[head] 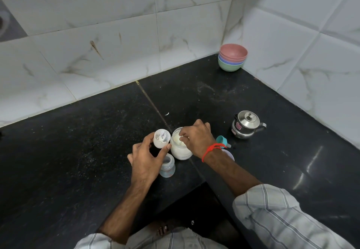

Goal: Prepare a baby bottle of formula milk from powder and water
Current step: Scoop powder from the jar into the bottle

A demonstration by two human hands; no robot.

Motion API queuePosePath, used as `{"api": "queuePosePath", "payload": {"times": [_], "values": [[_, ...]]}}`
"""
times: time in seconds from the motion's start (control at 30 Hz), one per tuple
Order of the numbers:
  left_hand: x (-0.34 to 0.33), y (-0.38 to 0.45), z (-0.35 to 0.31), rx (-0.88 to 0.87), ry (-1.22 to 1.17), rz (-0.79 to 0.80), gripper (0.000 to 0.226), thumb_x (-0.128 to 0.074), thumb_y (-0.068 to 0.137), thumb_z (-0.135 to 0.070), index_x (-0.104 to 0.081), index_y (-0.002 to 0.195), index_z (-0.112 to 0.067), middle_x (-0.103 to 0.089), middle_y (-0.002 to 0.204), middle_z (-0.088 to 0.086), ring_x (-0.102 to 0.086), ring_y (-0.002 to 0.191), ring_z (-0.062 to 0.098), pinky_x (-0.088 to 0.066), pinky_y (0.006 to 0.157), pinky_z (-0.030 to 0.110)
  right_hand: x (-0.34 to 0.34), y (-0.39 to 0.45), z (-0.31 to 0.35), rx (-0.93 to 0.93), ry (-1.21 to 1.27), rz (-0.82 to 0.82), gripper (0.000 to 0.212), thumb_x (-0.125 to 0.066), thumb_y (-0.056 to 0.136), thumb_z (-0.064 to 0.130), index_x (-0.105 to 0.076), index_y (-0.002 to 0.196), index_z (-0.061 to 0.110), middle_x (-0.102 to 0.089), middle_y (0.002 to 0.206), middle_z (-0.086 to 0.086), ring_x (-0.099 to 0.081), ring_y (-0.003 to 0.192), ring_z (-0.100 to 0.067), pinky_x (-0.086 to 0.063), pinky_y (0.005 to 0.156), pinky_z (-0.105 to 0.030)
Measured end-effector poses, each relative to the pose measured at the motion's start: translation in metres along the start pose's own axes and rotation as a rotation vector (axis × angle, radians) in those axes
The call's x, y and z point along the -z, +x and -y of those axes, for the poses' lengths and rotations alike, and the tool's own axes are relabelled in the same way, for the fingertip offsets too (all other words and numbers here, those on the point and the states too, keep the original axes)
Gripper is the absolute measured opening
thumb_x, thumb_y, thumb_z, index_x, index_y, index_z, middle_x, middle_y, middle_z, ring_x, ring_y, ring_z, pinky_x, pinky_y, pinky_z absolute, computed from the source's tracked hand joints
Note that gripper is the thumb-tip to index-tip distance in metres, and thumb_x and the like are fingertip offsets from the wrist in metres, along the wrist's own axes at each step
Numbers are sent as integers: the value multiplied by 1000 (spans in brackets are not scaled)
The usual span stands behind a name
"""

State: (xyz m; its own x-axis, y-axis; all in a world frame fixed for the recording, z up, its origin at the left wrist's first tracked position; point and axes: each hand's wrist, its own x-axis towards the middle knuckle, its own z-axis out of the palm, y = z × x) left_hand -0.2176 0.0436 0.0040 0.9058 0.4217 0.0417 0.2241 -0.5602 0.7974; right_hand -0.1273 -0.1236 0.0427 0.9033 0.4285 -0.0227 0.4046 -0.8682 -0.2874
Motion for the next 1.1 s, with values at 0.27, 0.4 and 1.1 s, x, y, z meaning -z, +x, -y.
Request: {"api": "queuePosePath", "payload": {"times": [0.27,0.4,1.1], "values": [[0,1,1,7,0,3,55,-75,81,-59,-56,130,-43,-63,118,-13,-46,121,10,-18,97,26,8,-4,-22,-113,258,-142,14,-71,93,28,-77,105,24,-79,95,3,-56,111,-24,-37,103,-41],[-3,1,2,1,6,28,57,-74,81,-62,-55,132,-44,-62,122,-13,-45,123,11,-17,94,22,12,-11,-34,-176,445,-236,6,-77,86,21,-80,91,22,-80,83,4,-72,92,-22,-50,98,-47],[-7,4,-13,-47,17,36,58,-74,82,-60,-57,135,-43,-60,114,-22,-37,121,2,-18,100,29,30,-39,-7,139,492,-553,14,-76,88,24,-80,101,22,-75,87,14,-61,91,-10,-54,83,-39]]}}
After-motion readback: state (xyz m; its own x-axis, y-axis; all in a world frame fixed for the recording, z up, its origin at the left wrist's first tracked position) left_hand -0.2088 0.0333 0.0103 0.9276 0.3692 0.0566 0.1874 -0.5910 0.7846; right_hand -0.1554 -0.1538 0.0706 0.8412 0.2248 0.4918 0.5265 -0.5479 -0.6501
